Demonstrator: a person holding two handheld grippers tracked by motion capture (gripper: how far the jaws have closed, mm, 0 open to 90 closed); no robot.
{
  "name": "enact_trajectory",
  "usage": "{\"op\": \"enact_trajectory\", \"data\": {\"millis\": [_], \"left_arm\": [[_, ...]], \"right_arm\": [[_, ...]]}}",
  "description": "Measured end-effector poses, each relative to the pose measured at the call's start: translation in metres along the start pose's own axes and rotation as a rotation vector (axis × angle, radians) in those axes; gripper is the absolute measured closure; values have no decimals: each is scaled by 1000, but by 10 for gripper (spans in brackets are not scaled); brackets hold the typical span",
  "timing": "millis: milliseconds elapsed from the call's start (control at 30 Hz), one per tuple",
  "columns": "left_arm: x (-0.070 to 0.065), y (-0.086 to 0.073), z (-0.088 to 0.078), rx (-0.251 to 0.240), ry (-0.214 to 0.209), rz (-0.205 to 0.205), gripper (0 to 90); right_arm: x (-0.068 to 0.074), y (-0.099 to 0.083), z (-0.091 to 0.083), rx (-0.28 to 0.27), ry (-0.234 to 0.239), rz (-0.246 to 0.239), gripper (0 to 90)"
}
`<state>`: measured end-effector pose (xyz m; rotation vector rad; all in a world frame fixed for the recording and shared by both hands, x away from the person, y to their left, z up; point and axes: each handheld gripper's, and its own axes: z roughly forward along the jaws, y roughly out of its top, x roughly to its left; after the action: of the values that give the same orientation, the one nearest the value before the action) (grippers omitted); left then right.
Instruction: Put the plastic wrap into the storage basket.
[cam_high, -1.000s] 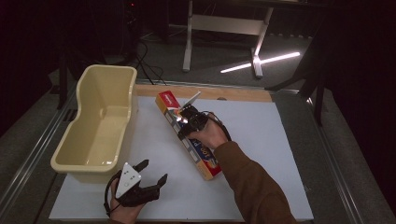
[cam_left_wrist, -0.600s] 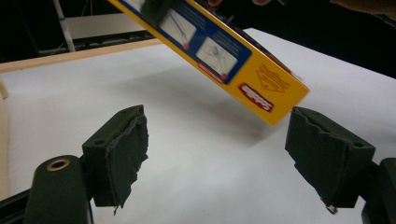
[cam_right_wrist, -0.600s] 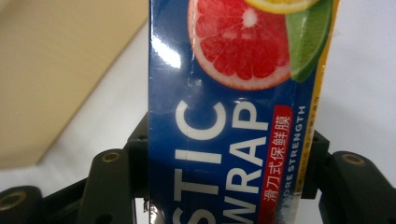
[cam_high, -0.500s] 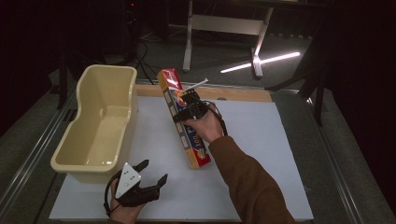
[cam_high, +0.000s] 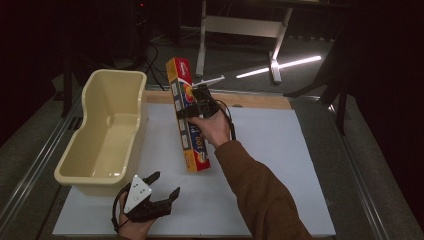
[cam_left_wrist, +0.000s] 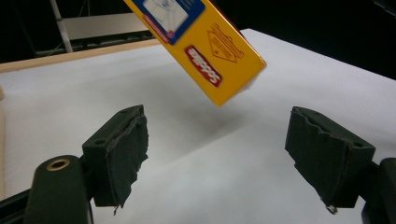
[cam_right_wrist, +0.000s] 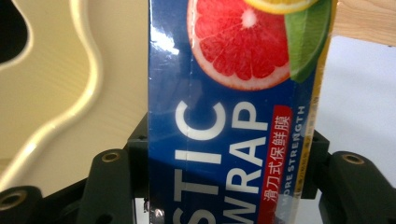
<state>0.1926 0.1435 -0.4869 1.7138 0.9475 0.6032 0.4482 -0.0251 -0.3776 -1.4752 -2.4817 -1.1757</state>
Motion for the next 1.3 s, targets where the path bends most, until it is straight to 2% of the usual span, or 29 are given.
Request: {"op": "enact_trajectory", "data": {"millis": [433,733,867,1000,1200,1300], "left_arm": [[-2,0,-1,-3,-8,2,210],[-4,-1,1,1,-8,2,210],[-4,-1,0,-2,-9,13,210],[-4,-1,-1,-6,-8,9,210],[-7,0,-3,-13,-5,14,210],[-10,-1,-3,-7,4,39,210]], "right_arm": [[13,8,5,-12,89,73,418],[15,13,4,-28,166,163,418],[19,15,5,-31,189,177,418],[21,17,6,-22,259,223,417],[26,19,7,-26,288,245,417],[28,19,9,-32,325,289,417]]}}
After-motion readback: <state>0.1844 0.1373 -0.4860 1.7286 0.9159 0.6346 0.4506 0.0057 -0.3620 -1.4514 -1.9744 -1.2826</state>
